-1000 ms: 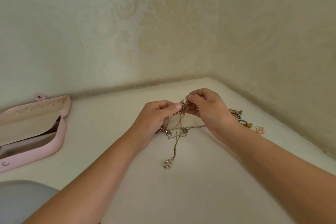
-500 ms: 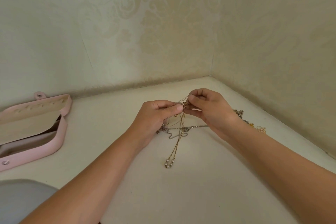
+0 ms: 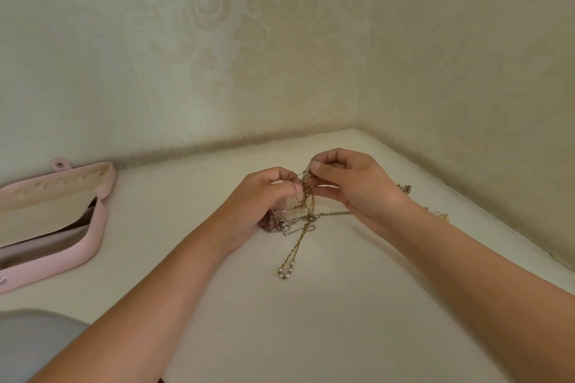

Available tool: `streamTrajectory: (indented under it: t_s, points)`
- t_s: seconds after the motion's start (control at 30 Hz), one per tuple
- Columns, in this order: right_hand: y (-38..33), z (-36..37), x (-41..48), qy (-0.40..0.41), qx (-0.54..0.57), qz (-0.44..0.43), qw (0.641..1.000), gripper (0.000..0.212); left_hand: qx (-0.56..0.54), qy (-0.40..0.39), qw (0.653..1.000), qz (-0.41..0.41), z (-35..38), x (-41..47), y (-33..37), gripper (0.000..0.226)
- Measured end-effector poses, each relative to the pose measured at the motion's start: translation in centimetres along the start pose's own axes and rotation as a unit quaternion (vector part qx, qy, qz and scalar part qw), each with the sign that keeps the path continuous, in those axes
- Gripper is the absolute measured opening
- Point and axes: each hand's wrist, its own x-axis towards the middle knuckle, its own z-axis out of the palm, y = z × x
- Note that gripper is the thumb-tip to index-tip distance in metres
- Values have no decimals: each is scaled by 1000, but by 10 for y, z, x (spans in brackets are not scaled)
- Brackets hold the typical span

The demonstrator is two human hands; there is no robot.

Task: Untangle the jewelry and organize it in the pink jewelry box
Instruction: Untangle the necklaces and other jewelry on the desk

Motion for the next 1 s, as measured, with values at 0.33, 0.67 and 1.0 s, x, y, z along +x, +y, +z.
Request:
streamTrajectory:
  t_s: [0.33, 0.67, 1.0]
  points:
    - [1, 6, -5, 1, -78, -28, 997, 4, 24, 43, 999, 16, -1, -2, -2, 4]
    - [-1, 10, -8, -24, -65, -25, 997, 2, -34, -20, 999, 2, -5, -2, -2, 24]
    - [-6, 8, -8, 18, -97, -17, 995, 4, -134, -20, 991, 4, -7, 0, -1, 15]
